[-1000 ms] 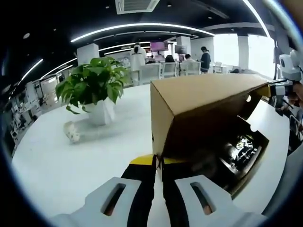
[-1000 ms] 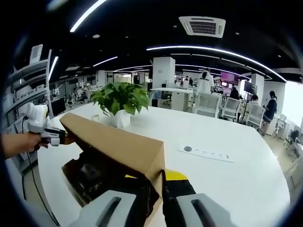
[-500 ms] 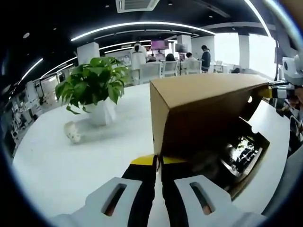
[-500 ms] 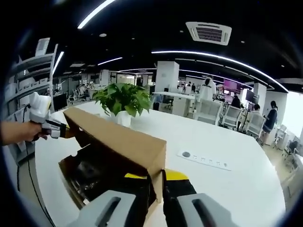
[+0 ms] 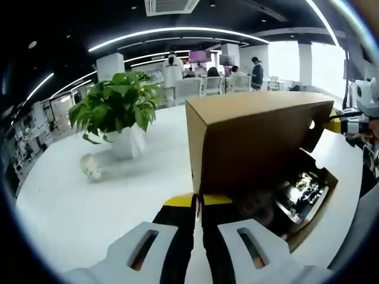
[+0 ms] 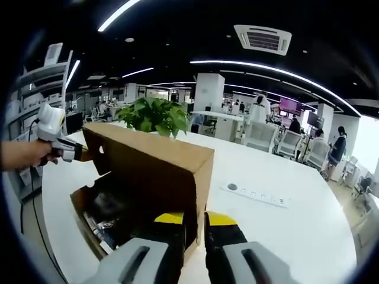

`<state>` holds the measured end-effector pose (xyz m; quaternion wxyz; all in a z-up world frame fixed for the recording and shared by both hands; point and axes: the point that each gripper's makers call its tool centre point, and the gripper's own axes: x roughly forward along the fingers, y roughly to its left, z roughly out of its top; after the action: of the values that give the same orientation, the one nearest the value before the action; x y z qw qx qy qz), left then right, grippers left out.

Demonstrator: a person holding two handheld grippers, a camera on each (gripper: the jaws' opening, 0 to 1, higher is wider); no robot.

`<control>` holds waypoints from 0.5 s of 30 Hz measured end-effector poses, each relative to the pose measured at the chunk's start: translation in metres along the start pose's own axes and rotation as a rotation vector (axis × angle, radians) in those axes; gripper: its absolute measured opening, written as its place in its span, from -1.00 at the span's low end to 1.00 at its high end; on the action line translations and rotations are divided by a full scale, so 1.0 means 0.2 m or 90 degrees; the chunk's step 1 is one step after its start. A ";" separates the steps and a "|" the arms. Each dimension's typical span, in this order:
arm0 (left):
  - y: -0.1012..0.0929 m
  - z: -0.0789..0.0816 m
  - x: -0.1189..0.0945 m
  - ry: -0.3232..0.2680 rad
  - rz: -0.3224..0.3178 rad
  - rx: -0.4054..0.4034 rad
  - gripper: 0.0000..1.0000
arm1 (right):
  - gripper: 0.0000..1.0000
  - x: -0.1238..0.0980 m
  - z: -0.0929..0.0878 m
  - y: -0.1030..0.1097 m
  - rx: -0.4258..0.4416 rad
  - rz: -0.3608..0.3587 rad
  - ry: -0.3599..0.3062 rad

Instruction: Operate the shoe box by opening the lid, removing the specified soft item, and placing it in the target area until the item is outside and the box remains undamaged.

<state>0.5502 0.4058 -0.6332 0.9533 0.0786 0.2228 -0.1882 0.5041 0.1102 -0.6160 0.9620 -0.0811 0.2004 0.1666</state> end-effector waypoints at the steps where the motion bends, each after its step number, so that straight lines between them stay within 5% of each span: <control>1: 0.00 0.00 0.00 0.000 0.000 -0.001 -0.96 | -0.87 0.00 -0.01 0.00 -0.001 -0.001 0.002; 15: 0.00 0.03 0.01 -0.003 0.000 -0.008 -0.97 | -0.87 0.04 -0.16 -0.01 -0.001 -0.002 0.043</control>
<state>0.5551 0.4042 -0.6290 0.9543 0.0720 0.2221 -0.1868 0.5002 0.1040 -0.6484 0.9550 -0.0880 0.2322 0.1625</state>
